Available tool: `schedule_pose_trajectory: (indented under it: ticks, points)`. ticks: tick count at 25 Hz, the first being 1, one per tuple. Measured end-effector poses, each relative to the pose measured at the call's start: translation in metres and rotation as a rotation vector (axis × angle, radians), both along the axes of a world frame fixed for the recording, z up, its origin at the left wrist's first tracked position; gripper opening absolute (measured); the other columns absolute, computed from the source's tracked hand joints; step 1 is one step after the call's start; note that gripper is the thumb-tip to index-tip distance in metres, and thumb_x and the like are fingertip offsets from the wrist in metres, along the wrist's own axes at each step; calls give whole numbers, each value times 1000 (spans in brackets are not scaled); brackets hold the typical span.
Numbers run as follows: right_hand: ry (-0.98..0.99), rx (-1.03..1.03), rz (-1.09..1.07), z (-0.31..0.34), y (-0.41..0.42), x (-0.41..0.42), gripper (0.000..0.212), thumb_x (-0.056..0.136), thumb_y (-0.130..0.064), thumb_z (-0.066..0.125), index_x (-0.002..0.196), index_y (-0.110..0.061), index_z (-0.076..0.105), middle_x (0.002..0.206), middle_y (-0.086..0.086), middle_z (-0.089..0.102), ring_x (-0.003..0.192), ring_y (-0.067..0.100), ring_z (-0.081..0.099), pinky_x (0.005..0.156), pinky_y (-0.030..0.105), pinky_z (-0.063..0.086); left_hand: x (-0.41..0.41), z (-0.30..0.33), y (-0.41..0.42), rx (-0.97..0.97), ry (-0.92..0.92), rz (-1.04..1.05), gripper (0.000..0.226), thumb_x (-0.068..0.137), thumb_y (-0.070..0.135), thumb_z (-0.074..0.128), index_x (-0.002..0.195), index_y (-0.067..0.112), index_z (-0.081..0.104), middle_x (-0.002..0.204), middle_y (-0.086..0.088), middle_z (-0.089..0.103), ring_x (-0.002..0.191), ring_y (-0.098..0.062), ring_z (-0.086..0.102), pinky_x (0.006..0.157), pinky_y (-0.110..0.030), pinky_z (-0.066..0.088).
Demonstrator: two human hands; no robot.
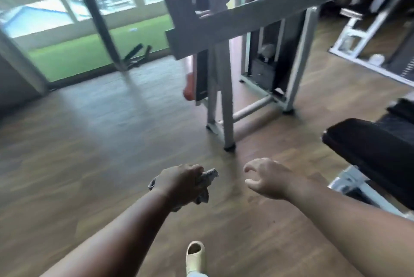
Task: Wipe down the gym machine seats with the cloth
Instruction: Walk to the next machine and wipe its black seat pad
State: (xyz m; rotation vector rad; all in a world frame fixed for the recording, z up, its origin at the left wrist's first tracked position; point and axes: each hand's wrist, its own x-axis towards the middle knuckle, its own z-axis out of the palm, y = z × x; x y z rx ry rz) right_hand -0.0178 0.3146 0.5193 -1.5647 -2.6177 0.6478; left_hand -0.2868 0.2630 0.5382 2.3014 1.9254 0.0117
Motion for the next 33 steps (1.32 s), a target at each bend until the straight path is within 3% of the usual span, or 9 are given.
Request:
schedule_pose_trajectory:
  ticks: [5,10,16,19,21,26,28,31,33]
  points:
    - [-2,-7,-434,-1,41,76,42,89,-48,51,126,-29,57,129,-7,58,123,17,48,102,33,38,73,-4,146,-39,-57,-370,52,79,76,34,96,32,55,85,14,69,75,-15,68,68,-34,56]
    - [78,-63,-838,-16,25,133,40,85,-51,55,119,-31,60,125,-6,60,121,17,50,96,29,39,164,-15,229,-47,-7,-722,46,79,74,39,99,36,55,90,14,65,78,-17,66,67,-35,57]
    - [90,-167,-1099,-42,-5,221,37,84,-45,55,118,-31,60,121,-11,60,119,14,51,95,29,42,308,-40,262,-127,25,-986,71,77,84,13,103,33,55,106,10,65,92,-22,67,76,-39,54]
    - [87,-178,-1131,-58,10,287,36,81,-46,54,112,-29,61,115,-12,61,115,12,52,90,28,43,383,-62,283,-155,-15,-990,81,72,91,2,114,43,51,113,13,63,101,-21,65,81,-43,54]
    - [68,-193,-1114,-65,30,329,33,87,-45,54,116,-30,60,117,-11,59,114,12,51,86,26,40,421,-83,300,-173,-43,-949,69,79,87,7,118,47,48,113,16,62,103,-18,65,81,-45,55]
    - [134,-248,-1100,-85,80,400,35,88,-45,50,119,-33,58,122,-11,59,115,14,50,95,33,43,482,-126,336,-196,-75,-884,64,85,82,8,125,48,44,122,18,61,104,-15,65,78,-41,56]
    - [175,-257,-1099,-94,98,416,32,90,-43,51,118,-32,59,120,-10,59,113,14,51,93,32,43,505,-138,355,-199,-77,-898,51,93,73,21,127,46,48,118,16,61,100,-13,64,74,-36,55]
    - [241,-237,-1126,-123,119,436,27,92,-38,53,116,-30,62,115,-11,60,113,13,52,93,31,44,543,-165,390,-108,-140,-921,48,96,64,24,126,42,54,112,11,63,94,-14,61,66,-33,52]
    - [288,-197,-1171,-149,131,447,28,92,-34,55,118,-28,63,119,-12,61,116,12,51,97,31,43,570,-192,416,-44,-204,-902,46,98,58,25,128,40,54,115,7,64,99,-17,60,68,-33,49]
